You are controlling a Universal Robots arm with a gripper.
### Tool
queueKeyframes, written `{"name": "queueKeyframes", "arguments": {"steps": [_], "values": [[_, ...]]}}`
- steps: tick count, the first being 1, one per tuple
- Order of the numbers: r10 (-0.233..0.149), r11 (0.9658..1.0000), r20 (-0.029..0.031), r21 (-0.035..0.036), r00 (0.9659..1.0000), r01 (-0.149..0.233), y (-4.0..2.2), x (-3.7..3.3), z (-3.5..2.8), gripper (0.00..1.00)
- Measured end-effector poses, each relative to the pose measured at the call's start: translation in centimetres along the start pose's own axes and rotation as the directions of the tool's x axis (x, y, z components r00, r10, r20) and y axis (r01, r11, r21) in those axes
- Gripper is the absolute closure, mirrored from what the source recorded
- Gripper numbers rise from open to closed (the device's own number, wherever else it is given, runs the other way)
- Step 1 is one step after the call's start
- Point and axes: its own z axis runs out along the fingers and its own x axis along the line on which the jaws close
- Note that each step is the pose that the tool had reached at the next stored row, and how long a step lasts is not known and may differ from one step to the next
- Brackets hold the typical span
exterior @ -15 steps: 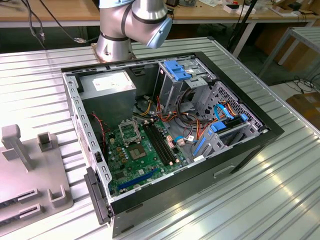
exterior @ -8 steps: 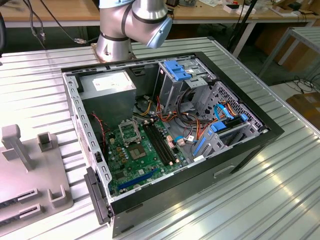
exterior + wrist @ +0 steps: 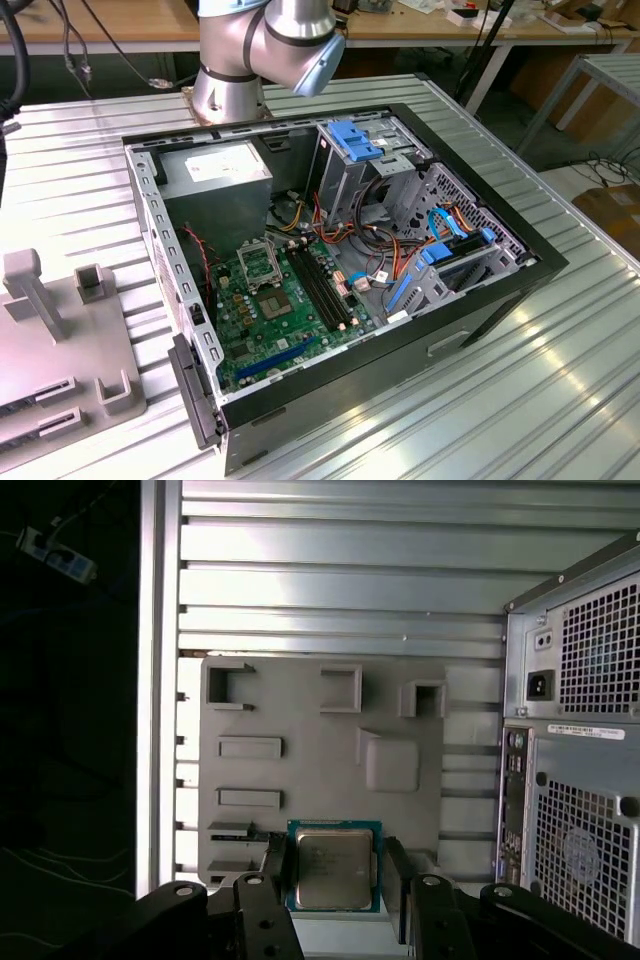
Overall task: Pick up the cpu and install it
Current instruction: 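Pick up the cpu and move it towards the insertion slot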
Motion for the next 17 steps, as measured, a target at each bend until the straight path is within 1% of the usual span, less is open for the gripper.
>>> {"name": "queueKeyframes", "arguments": {"steps": [6,7,9,14,17], "values": [[0.000,1.0000,0.0000,0.0000,1.0000,0.000,-0.03,-1.08,-0.03,0.53],[0.000,1.0000,0.0001,-0.0001,1.0000,0.000,-0.07,-2.32,-0.07,0.53],[0.000,1.0000,-0.0023,0.0000,1.0000,0.000,-0.06,-2.31,-1.21,0.53],[0.000,1.0000,-0.0023,-0.0001,1.0000,0.000,-0.08,-2.86,-1.23,0.53],[0.000,1.0000,-0.0023,0.0000,1.0000,0.000,-0.09,-3.31,-1.25,0.53]]}}
